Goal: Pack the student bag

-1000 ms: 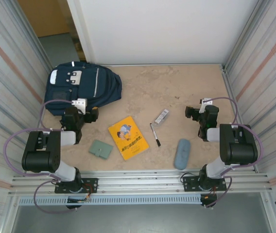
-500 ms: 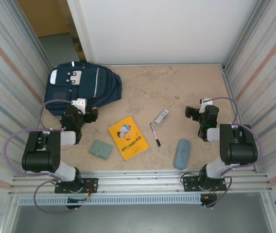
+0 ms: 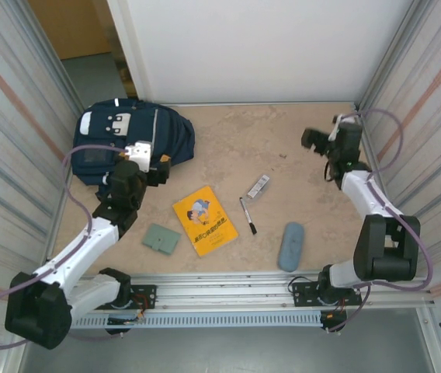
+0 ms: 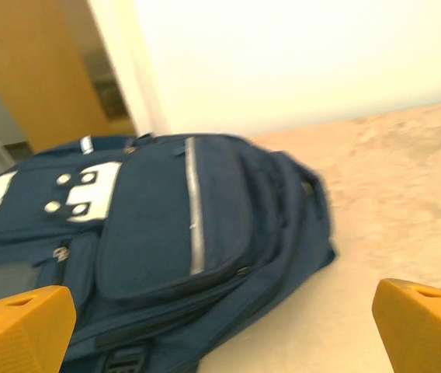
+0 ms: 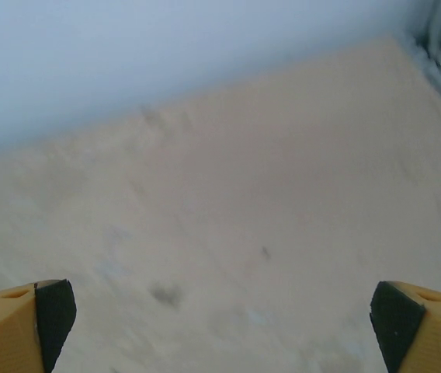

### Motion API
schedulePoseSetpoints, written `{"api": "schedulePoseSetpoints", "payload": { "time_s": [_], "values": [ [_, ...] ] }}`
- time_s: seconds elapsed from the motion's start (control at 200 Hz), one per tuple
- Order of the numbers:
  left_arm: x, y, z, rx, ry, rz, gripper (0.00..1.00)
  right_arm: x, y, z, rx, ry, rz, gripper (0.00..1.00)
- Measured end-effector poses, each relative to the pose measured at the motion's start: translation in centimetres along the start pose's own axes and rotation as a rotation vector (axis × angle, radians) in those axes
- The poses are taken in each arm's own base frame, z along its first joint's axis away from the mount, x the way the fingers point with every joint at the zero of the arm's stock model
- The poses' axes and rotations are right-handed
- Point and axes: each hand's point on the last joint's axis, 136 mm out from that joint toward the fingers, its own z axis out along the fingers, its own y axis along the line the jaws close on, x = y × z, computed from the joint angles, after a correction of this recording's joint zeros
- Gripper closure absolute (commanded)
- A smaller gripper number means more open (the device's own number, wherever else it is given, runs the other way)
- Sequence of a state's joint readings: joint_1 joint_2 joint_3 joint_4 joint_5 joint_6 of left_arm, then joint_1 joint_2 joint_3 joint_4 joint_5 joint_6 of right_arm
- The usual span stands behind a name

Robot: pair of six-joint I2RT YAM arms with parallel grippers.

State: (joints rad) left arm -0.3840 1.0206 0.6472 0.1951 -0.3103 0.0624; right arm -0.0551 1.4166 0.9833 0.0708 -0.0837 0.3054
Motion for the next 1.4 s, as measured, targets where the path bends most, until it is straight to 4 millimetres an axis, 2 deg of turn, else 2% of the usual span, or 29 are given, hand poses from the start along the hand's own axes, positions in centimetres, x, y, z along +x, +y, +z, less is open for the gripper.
{"api": "schedulePoseSetpoints", "payload": {
  "time_s": [0.04, 0.1, 0.185, 0.261, 0.326, 0.386, 0.431, 0.501, 0.611, 0.697, 0.762, 0.867, 0.957, 1.052, 1.258, 1.398],
  "values": [
    [-0.8, -0.4, -0.6, 0.022, 0.001, -0.010, 0.01, -1.3, 0.8, -1.0, -0.065, -0.018, 0.059, 0.01],
    [-1.5, -0.6, -1.2, 0.048, 0.014, -0.043, 0.01, -1.1, 1.1, -2.2, -0.127, 0.006, 0.139, 0.01],
    [-1.6, -1.3, -1.7, 0.116, 0.054, -0.095, 0.01, 1.7, 1.2, -2.5, -0.167, 0.123, 0.228, 0.01],
    [-1.3, -2.3, -1.3, 0.174, 0.128, -0.114, 0.01, 5.5, 2.9, -2.7, -0.175, 0.257, 0.222, 0.01],
    [-1.1, -3.5, -0.4, 0.216, 0.195, -0.105, 0.01, 8.7, 5.5, -3.4, -0.175, 0.353, 0.144, 0.01],
    [-1.0, -4.9, 0.5, 0.243, 0.244, -0.086, 0.01, 11.1, 8.2, -4.8, -0.178, 0.411, 0.041, 0.01],
    [-0.6, -5.8, 1.2, 0.260, 0.282, -0.073, 0.01, 12.1, 10.0, -6.3, -0.192, 0.426, -0.023, 0.01],
    [0.1, -6.9, 2.5, 0.273, 0.341, -0.053, 0.01, 12.2, 11.8, -8.7, -0.204, 0.383, -0.094, 0.01],
    [1.2, -7.7, 5.0, 0.264, 0.406, -0.031, 0.01, 11.2, 12.5, -12.2, -0.213, 0.283, -0.144, 0.01],
    [2.2, -7.9, 6.8, 0.257, 0.446, -0.020, 0.01, 11.3, 12.4, -13.6, -0.213, 0.244, -0.161, 0.01],
    [3.0, -7.8, 8.4, 0.248, 0.476, -0.021, 0.01, 12.6, 12.5, -14.5, -0.227, 0.241, -0.188, 0.01],
    [4.3, -7.2, 11.0, 0.221, 0.516, -0.023, 0.02, 16.4, 13.4, -15.5, -0.271, 0.301, -0.270, 0.01],
    [5.4, -7.2, 13.2, 0.211, 0.555, -0.013, 0.11, 19.3, 14.2, -16.6, -0.305, 0.340, -0.351, 0.01],
    [6.4, -7.9, 15.1, 0.217, 0.586, 0.010, 0.27, 20.8, 14.8, -17.6, -0.338, 0.349, -0.403, 0.01],
    [8.4, -9.0, 19.0, 0.215, 0.659, 0.046, 0.43, 20.6, 14.5, -17.9, -0.327, 0.338, -0.398, 0.01],
    [9.4, -8.6, 20.6, 0.162, 0.692, 0.071, 0.68, 20.3, 14.4, -18.2, -0.326, 0.338, -0.397, 0.01]
  ]
}}
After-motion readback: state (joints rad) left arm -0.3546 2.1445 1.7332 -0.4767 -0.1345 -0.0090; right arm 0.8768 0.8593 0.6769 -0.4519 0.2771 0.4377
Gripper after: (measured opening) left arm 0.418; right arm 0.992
